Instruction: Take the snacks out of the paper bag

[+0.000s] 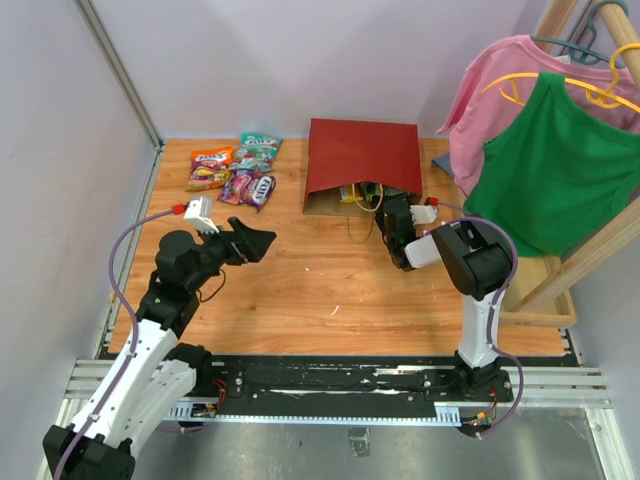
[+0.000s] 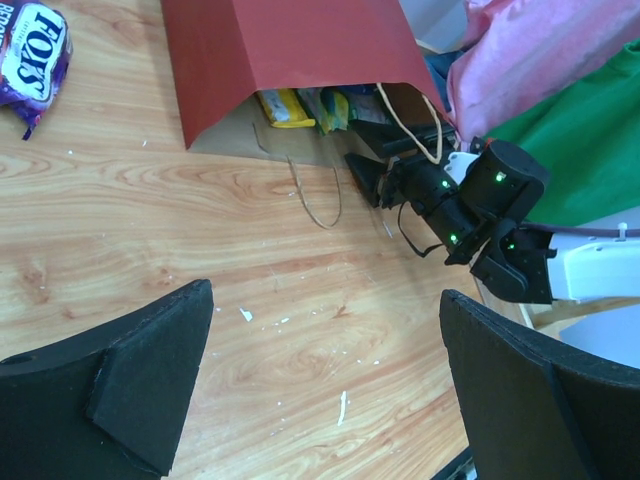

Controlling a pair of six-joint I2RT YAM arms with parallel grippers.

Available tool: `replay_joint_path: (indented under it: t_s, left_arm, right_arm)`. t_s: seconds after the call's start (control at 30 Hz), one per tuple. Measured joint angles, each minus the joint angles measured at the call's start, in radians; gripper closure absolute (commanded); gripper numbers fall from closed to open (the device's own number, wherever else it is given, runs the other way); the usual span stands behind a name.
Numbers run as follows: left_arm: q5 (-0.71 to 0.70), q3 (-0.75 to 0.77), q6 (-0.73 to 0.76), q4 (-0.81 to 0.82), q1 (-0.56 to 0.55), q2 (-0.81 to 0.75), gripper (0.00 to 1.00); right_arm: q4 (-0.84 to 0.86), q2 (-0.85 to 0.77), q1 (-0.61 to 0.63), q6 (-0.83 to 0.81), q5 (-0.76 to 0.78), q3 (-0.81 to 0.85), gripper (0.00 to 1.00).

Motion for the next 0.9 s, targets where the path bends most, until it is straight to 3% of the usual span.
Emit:
replay_joint_path:
  t_s: [0.37, 0.57, 0.7, 0.9]
  left_arm:
    - [-0.024, 0.006, 0.022, -0.011, 0.0, 0.007, 0.0]
    - [-0.044, 0.015, 0.04, -0.022, 0.0, 0.007, 0.0]
    - [-0.056, 0.015, 0.048, -0.028, 0.0, 0.006, 0.0]
    - [-0.06, 0.015, 0.051, -0.03, 0.0, 0.011, 0.0]
  right_arm:
    - [-0.048, 0.085, -0.001, 0.037, 0.011, 0.13, 0.52]
    - [-0.055, 0.118, -0.026, 0.035, -0.013, 0.176, 0.72]
    - [-0.053, 0.128, -0.052, 0.018, -0.058, 0.182, 0.98]
    - [-0.018, 0.129, -0.068, -0.018, -0.111, 0.177, 0.99]
